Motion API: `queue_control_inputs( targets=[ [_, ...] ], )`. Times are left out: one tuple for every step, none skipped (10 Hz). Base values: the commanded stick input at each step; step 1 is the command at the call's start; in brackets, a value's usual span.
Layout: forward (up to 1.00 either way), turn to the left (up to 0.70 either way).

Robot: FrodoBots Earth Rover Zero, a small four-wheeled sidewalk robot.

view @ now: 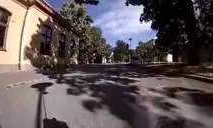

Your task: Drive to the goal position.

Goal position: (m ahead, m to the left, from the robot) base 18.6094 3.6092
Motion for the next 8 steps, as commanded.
queue_control_inputs(
  targets=[
    [0.70,0.00],
    [0.70,0.00],
    [0.70,0.00],
    [0.70,0.00],
    [0.70,0.00],
    [0.70,0.00],
    [0.70,0.00],
    [0.70,0.00]
  ],
)
